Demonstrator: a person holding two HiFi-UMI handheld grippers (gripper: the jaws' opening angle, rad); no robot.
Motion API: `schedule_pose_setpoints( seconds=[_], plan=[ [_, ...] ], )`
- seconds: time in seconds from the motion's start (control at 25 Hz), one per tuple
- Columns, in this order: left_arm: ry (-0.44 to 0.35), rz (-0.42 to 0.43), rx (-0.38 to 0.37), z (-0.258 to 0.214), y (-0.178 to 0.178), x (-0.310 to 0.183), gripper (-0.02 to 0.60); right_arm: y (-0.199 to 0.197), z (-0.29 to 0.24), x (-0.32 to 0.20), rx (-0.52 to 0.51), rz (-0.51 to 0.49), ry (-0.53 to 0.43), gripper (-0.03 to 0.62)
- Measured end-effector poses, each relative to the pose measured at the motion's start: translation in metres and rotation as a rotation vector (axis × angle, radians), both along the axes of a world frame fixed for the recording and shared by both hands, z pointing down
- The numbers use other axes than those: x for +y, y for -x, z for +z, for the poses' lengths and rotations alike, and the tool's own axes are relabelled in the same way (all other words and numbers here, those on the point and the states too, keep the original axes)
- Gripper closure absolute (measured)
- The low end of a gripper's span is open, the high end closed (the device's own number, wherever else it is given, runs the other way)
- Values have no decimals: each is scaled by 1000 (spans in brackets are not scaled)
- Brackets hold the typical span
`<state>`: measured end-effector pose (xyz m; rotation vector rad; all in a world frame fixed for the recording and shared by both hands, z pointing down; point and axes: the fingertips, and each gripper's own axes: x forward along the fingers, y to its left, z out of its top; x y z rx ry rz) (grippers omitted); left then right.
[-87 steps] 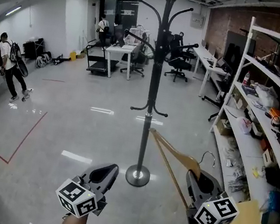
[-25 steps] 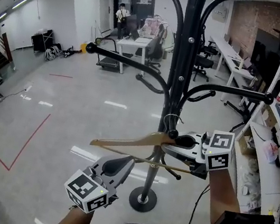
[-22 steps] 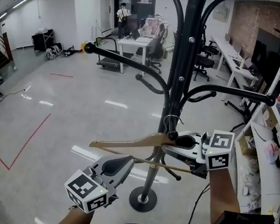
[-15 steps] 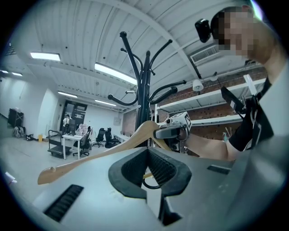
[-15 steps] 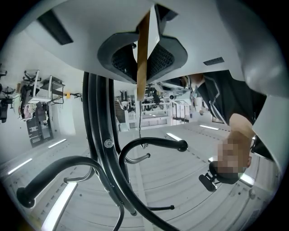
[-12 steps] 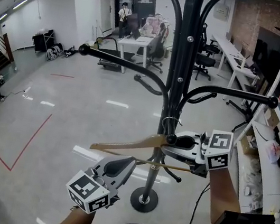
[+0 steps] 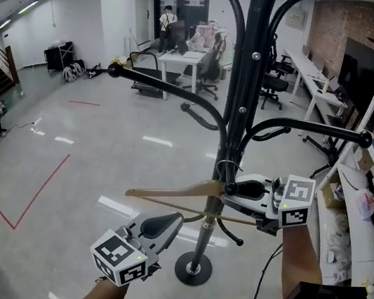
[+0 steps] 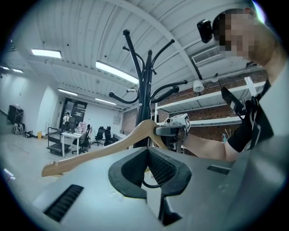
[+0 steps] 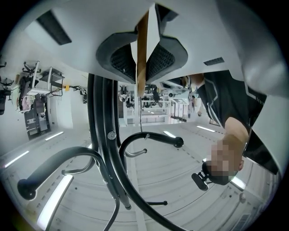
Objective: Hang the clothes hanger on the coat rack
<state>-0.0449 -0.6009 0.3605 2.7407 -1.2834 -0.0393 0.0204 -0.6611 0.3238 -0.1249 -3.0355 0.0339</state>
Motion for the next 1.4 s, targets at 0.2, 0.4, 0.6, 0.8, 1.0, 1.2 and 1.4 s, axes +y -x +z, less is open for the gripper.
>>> schedule_pose_setpoints(
  seconds=[0.2,0.4,0.6,0.8,1.0,1.2,1.4],
  plan=[
    [2,2,2,1,1,0,580,-5,-3,-4,-10,18,-22,534],
    [-2,10,2,1,0,1,580,-12,-8,-4,-22,37,-49,528],
    [-4,15,2,1,0,2,580,-19,-12,-6,-35,68,-76,520],
    [-9,18,6,-1,1,4,580,-24,-18,-7,-57,95,-89,519],
    [-16,27,10,-2,0,7,580,-40,-37,-12,-154,158,-90,519],
    [-19,42,8,-4,-5,10,580,-60,-57,-19,-232,291,-140,519],
    [-26,55,19,-5,-6,14,580,-81,-77,-18,-224,482,-226,519]
  ],
)
